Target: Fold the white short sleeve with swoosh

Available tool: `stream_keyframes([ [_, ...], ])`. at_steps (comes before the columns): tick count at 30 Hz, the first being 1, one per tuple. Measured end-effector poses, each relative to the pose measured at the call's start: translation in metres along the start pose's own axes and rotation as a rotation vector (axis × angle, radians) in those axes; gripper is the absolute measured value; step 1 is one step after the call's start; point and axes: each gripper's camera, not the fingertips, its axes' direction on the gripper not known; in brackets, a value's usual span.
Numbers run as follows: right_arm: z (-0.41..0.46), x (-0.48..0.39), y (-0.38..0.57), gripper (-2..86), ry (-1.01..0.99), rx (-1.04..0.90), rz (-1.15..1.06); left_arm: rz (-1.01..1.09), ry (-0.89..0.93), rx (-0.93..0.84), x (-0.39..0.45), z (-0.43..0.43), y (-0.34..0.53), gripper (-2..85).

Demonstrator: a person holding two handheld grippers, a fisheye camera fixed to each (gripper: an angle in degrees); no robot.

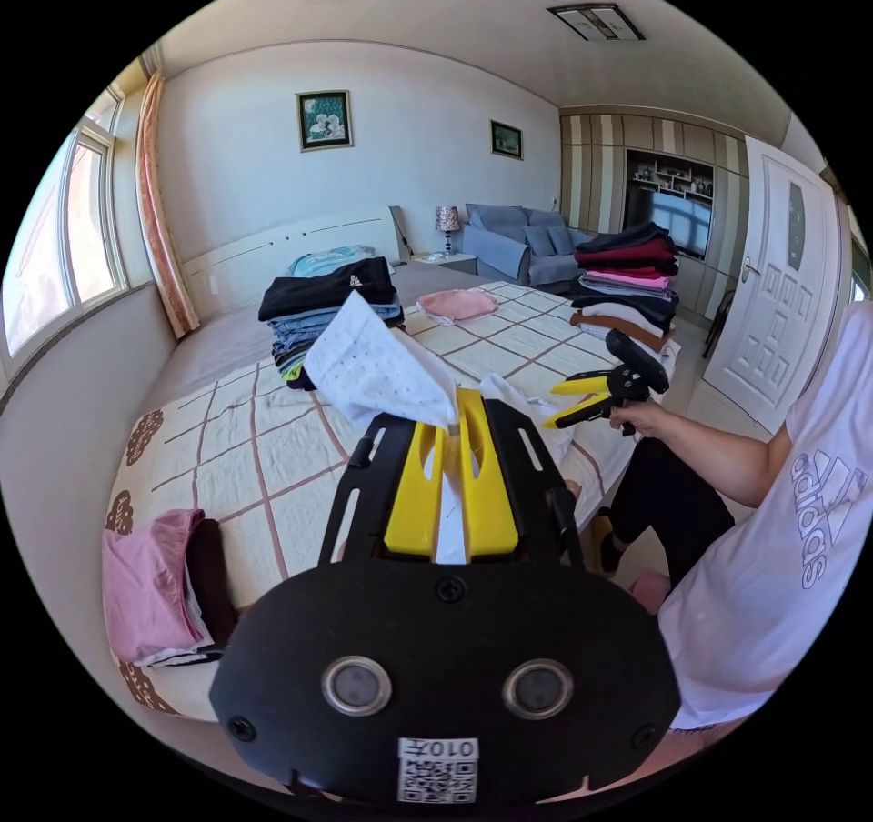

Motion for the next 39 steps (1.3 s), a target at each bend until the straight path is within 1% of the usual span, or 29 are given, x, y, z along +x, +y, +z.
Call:
stream_keyframes([
  [2,-0.011,-0.019,0.011,18.6,-0.078,0.108,-0.033,0.013,0.002,0.012,0.003,-0.009,-0.009,6.1],
  [4,-0.006,-0.043,0.015,18.5,-0.115,0.140,-0.114,0.034,0.028,0.037,0.010,-0.018,-0.019,6.1],
  [6,0.013,-0.064,0.015,18.3,-0.107,0.109,-0.166,0.044,0.051,0.061,0.016,-0.023,-0.024,6.0],
  [9,0.051,-0.076,0.011,16.6,-0.130,0.048,-0.138,0.049,0.074,0.083,0.028,-0.036,-0.030,5.8],
  [10,0.055,-0.076,0.008,12.6,-0.144,0.069,-0.114,0.057,0.068,0.088,0.033,-0.043,-0.031,5.5],
  [11,0.056,-0.076,0.005,5.8,-0.129,0.093,-0.089,0.061,0.062,0.090,0.035,-0.047,-0.032,5.4],
  [13,0.047,-0.076,0.000,3.8,-0.086,0.126,-0.079,0.075,0.026,0.086,0.039,-0.061,-0.035,4.8],
  [15,0.023,-0.069,-0.003,3.4,-0.098,0.187,-0.059,0.047,-0.022,0.076,0.033,-0.071,-0.036,4.4],
  [17,-0.030,-0.053,0.008,3.1,-0.045,0.333,0.006,-0.011,-0.055,0.062,0.022,-0.080,-0.034,3.8],
  [18,-0.046,-0.049,0.014,3.0,-0.028,0.375,0.022,-0.044,-0.050,0.067,0.015,-0.086,-0.032,3.4],
  [20,-0.114,-0.039,0.041,2.8,0.045,0.531,0.069,-0.064,-0.014,0.096,0.010,-0.092,-0.029,2.6],
  [21,-0.129,-0.039,0.046,2.8,0.064,0.547,0.077,-0.079,-0.015,0.111,0.008,-0.093,-0.029,2.2],
  [23,-0.181,-0.042,0.065,2.7,0.170,0.615,0.078,-0.089,-0.050,0.132,0.006,-0.096,-0.031,1.6],
  [24,-0.192,-0.044,0.069,2.7,0.182,0.630,0.066,-0.095,-0.041,0.145,0.002,-0.096,-0.036,1.2],
  [26,-0.224,-0.058,0.075,2.7,0.280,0.683,0.040,-0.099,-0.009,0.163,-0.004,-0.095,-0.047,0.7],
  [27,-0.229,-0.062,0.074,2.7,0.315,0.684,0.029,-0.087,-0.025,0.165,-0.005,-0.093,-0.057,0.5],
  [29,-0.244,-0.076,0.066,2.7,0.479,0.663,0.023,-0.053,-0.063,0.157,-0.005,-0.088,-0.074,0.2],
  [32,-0.267,-0.079,0.062,2.7,0.600,0.736,0.050,-0.010,-0.046,0.179,-0.008,-0.088,-0.103,-0.2],
  [34,-0.270,-0.072,0.047,2.8,0.639,0.749,0.028,0.016,-0.097,0.170,-0.016,-0.078,-0.132,-0.4],
  [36,-0.257,-0.055,0.013,2.8,0.683,0.672,0.004,0.029,-0.098,0.123,-0.031,-0.058,-0.159,-0.4],
  [37,-0.243,-0.037,-0.016,2.9,0.688,0.590,-0.004,0.036,-0.127,0.087,-0.043,-0.041,-0.178,-0.3],
  [39,-0.222,-0.010,-0.055,3.1,0.669,0.546,-0.015,0.032,-0.163,0.059,-0.063,-0.012,-0.203,-0.2],
])
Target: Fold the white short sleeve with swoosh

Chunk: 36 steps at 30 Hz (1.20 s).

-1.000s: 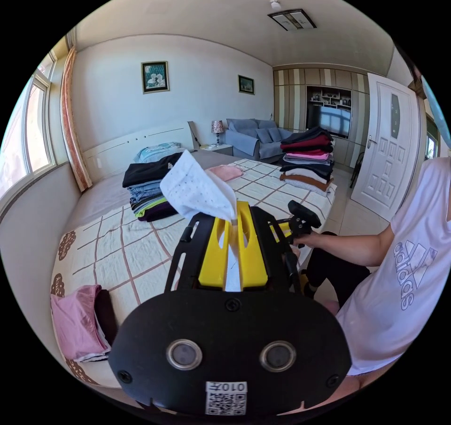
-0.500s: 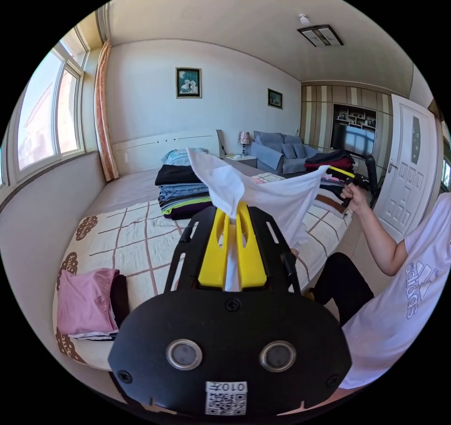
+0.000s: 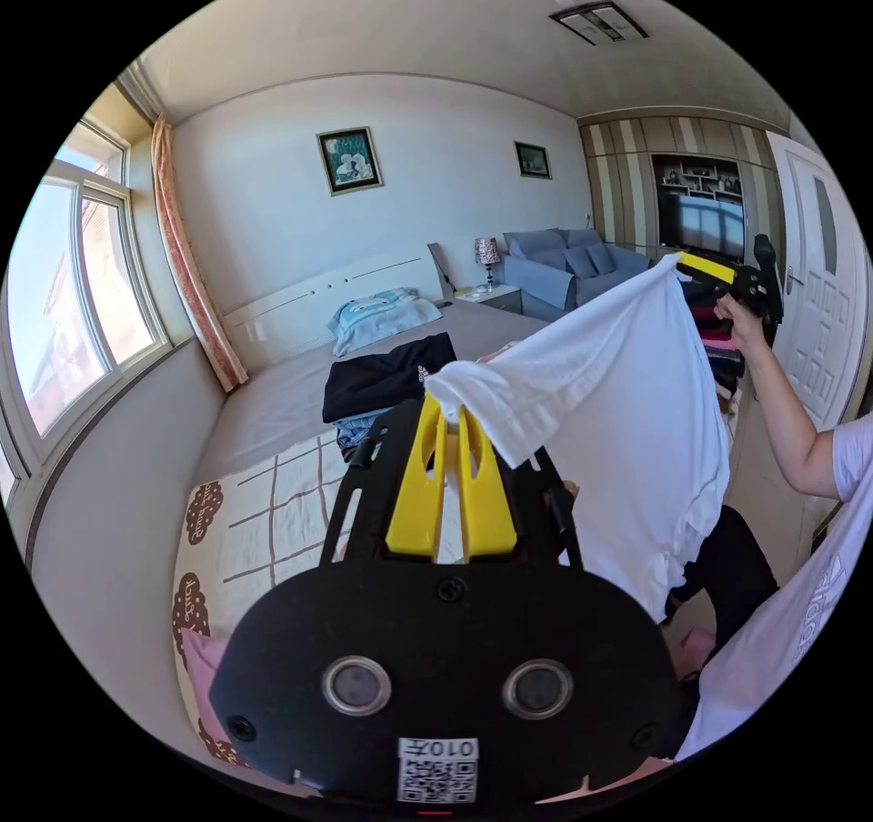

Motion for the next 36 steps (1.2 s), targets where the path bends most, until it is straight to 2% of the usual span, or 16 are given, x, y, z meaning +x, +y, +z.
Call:
stream_keyframes([
  [3,0.082,0.006,-0.029,3.6,-0.036,-0.080,-0.001,-0.051,0.007,-0.107,-0.030,0.068,-0.027,0.5],
  [5,0.158,-0.002,-0.039,5.6,-0.175,-0.243,-0.041,-0.088,0.073,-0.259,-0.041,0.124,-0.030,1.5],
  [7,0.204,-0.012,-0.031,8.2,-0.354,-0.411,-0.075,-0.070,0.119,-0.546,-0.039,0.199,-0.005,3.1],
  [8,0.217,-0.015,-0.020,9.4,-0.428,-0.474,-0.069,-0.069,0.128,-0.591,-0.036,0.211,0.007,3.5],
  [11,0.196,-0.006,0.025,9.9,-0.462,-0.376,0.006,-0.150,0.187,-0.531,-0.029,0.215,0.065,5.6],
  [14,0.155,-0.004,0.087,9.7,-0.520,-0.342,-0.039,-0.189,0.206,-0.459,-0.017,0.179,0.127,6.9],
  [19,0.081,-0.036,0.188,7.5,-0.787,-0.329,-0.153,0.011,0.262,-0.349,0.081,0.103,0.211,8.3],
  [23,0.044,-0.086,0.218,7.1,-0.848,-0.298,-0.230,0.111,0.259,-0.311,0.141,0.095,0.229,8.7],
  [28,0.062,-0.113,0.214,7.6,-0.833,-0.390,-0.271,0.166,0.350,-0.380,0.171,0.130,0.222,8.1],
  [33,0.083,-0.121,0.211,6.1,-0.820,-0.448,-0.349,0.195,0.368,-0.471,0.178,0.161,0.222,5.5],
  [35,0.090,-0.099,0.204,3.8,-0.796,-0.471,-0.280,0.159,0.337,-0.506,0.169,0.170,0.224,4.0],
  [36,0.092,-0.090,0.201,3.6,-0.824,-0.473,-0.258,0.097,0.375,-0.468,0.154,0.167,0.224,2.9],
])
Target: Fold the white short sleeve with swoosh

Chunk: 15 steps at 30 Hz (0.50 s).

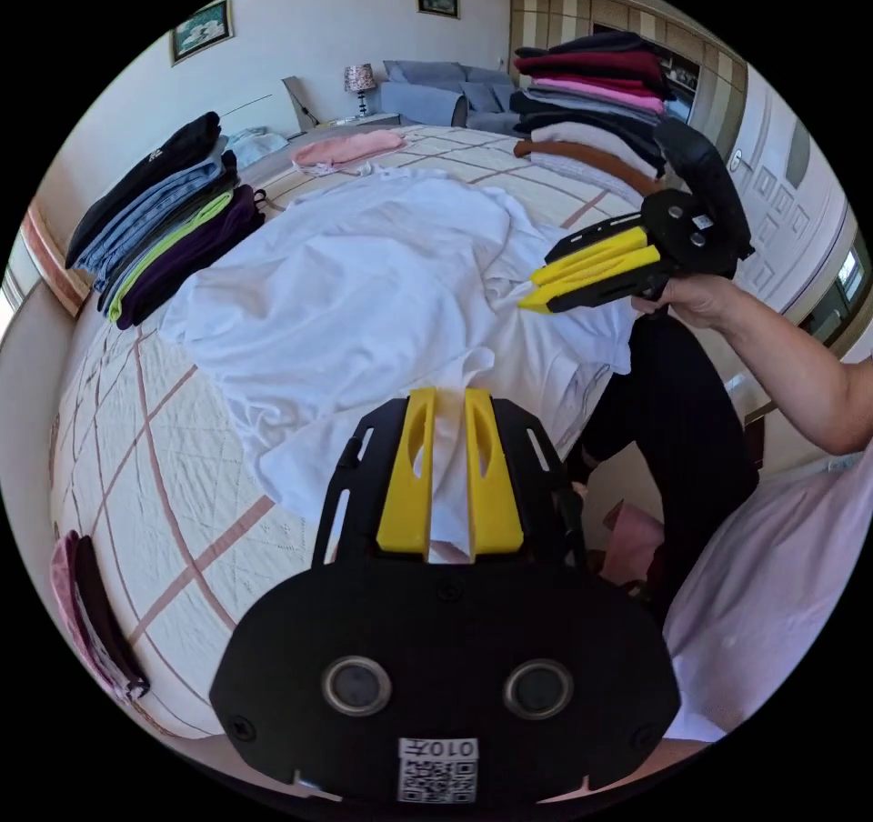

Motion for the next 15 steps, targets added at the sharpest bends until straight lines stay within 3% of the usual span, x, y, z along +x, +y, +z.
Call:
stream_keyframes([
  [3,-0.029,0.036,0.013,3.1,-0.089,0.037,0.049,-0.111,0.143,0.148,-0.042,-0.032,0.020,1.2],
  [7,-0.070,0.070,0.043,3.6,-0.175,0.092,0.021,-0.226,0.158,0.264,-0.096,-0.077,0.065,0.3],
  [11,-0.080,0.091,0.054,3.8,-0.211,0.108,0.057,-0.365,0.002,0.271,-0.134,-0.100,0.102,0.1],
  [15,-0.083,0.097,0.052,3.7,-0.252,0.116,0.068,-0.656,-0.146,0.373,-0.195,-0.143,0.166,0.1],
])
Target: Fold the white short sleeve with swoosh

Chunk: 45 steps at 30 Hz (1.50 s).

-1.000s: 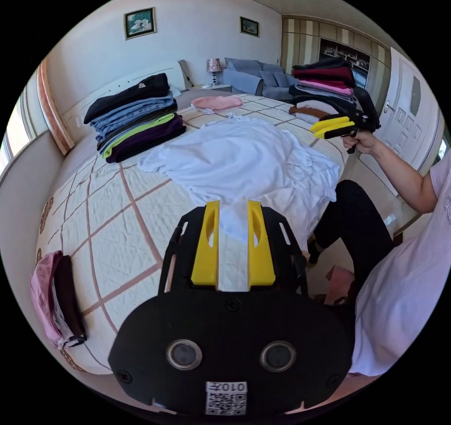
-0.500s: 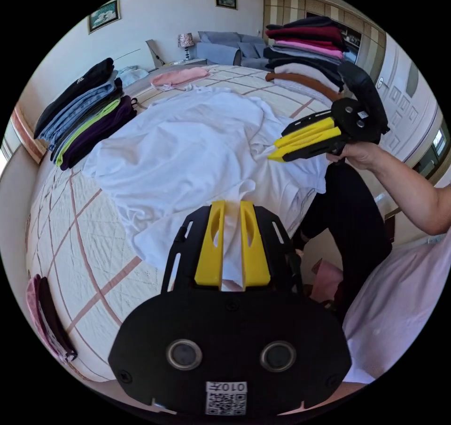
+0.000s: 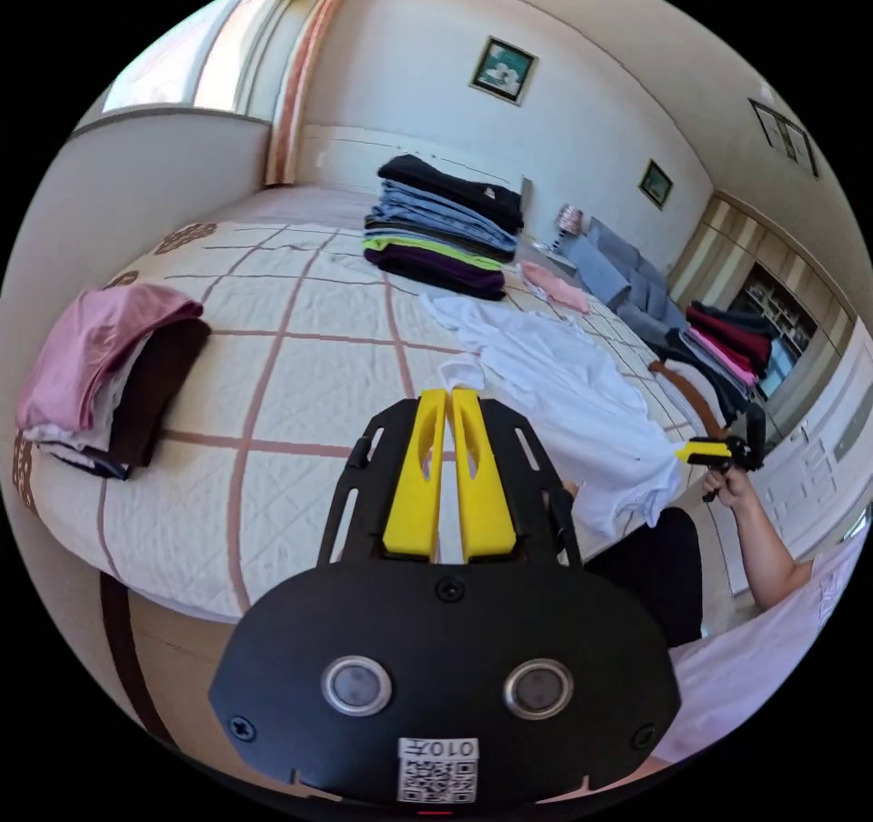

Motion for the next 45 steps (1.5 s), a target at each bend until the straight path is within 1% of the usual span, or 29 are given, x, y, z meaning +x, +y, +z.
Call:
stream_keyframes([
  [2,0.001,-0.002,-0.006,3.5,-0.039,0.019,-0.012,-0.079,-0.002,0.021,-0.031,-0.009,0.003,0.3],
  [3,0.002,-0.002,-0.008,3.5,-0.033,0.018,-0.008,-0.115,-0.036,0.001,-0.045,-0.010,0.007,0.4],
  [5,0.010,0.000,-0.016,3.4,-0.001,0.004,0.034,-0.129,-0.010,-0.091,-0.059,0.001,0.014,0.8],
  [6,0.012,0.002,-0.017,3.4,0.002,0.000,0.053,-0.145,0.009,-0.171,-0.065,0.012,0.021,1.2],
  [7,0.014,0.007,-0.020,3.3,0.009,-0.007,0.091,-0.149,-0.028,-0.209,-0.065,0.016,0.030,1.5],
  [9,0.009,0.017,-0.020,3.3,0.051,-0.012,0.160,-0.137,-0.095,-0.208,-0.059,0.014,0.046,2.2],
  [11,-0.020,0.040,-0.007,3.3,0.196,0.042,0.314,-0.089,-0.152,-0.208,-0.046,0.011,0.057,2.9],
  [12,-0.032,0.047,-0.001,3.3,0.244,0.073,0.377,-0.010,-0.194,-0.205,-0.031,0.009,0.063,3.4],
  [13,-0.057,0.064,0.018,3.4,0.377,0.131,0.558,0.080,-0.249,-0.208,-0.013,0.008,0.069,3.8],
  [14,-0.081,0.076,0.040,3.6,0.508,0.189,0.710,0.126,-0.273,-0.208,-0.003,0.007,0.072,4.0],
  [16,-0.104,0.079,0.062,4.2,0.613,0.246,0.734,0.346,-0.305,-0.213,0.040,0.011,0.082,5.0],
  [17,-0.108,0.077,0.069,4.8,0.613,0.240,0.717,0.403,-0.306,-0.212,0.051,0.013,0.085,5.3],
  [18,-0.107,0.073,0.069,5.1,0.602,0.220,0.687,0.509,-0.292,-0.208,0.073,0.018,0.092,5.9],
  [19,-0.097,0.059,0.065,5.7,0.585,0.162,0.592,0.612,-0.258,-0.217,0.094,0.026,0.099,6.4],
  [20,-0.080,0.036,0.058,6.2,0.582,0.103,0.463,0.666,-0.240,-0.228,0.105,0.032,0.102,6.7],
  [21,-0.069,0.021,0.054,6.4,0.579,0.078,0.386,0.769,-0.215,-0.241,0.126,0.043,0.110,7.2],
  [22,-0.045,-0.010,0.048,6.7,0.563,0.032,0.228,0.860,-0.193,-0.251,0.144,0.055,0.118,7.6],
  [23,-0.020,-0.041,0.044,7.3,0.567,-0.005,0.100,0.900,-0.186,-0.256,0.153,0.062,0.121,7.8],
  [25,0.013,-0.082,0.039,8.1,0.580,-0.017,-0.045,1.007,-0.169,-0.277,0.180,0.086,0.128,8.7],
  [26,0.030,-0.104,0.035,8.7,0.568,-0.018,-0.116,1.027,-0.170,-0.284,0.186,0.091,0.128,8.8],
  [30,0.064,-0.139,0.021,11.6,0.556,-0.051,-0.200,1.168,-0.187,-0.329,0.214,0.123,0.133,8.3],
  [33,0.086,-0.150,0.015,13.2,0.605,-0.135,-0.251,1.172,-0.193,-0.358,0.216,0.136,0.129,5.5],
  [35,0.098,-0.154,0.013,11.9,0.674,-0.196,-0.299,1.154,-0.174,-0.370,0.213,0.139,0.124,3.6],
  [39,0.090,-0.146,0.001,6.3,0.703,-0.210,-0.265,1.110,-0.061,-0.404,0.206,0.127,0.103,0.6],
  [40,0.081,-0.143,-0.002,3.9,0.686,-0.196,-0.252,1.104,-0.014,-0.415,0.204,0.121,0.096,0.3],
  [41,0.069,-0.141,-0.004,3.6,0.641,-0.172,-0.249,1.106,0.023,-0.429,0.203,0.117,0.092,0.2],
  [43,0.045,-0.140,-0.006,3.3,0.551,-0.143,-0.275,1.144,0.175,-0.528,0.201,0.102,0.078,0.0],
  [45,0.022,-0.135,-0.008,3.0,0.473,-0.173,-0.298,1.155,0.168,-0.514,0.198,0.088,0.069,-0.1],
])
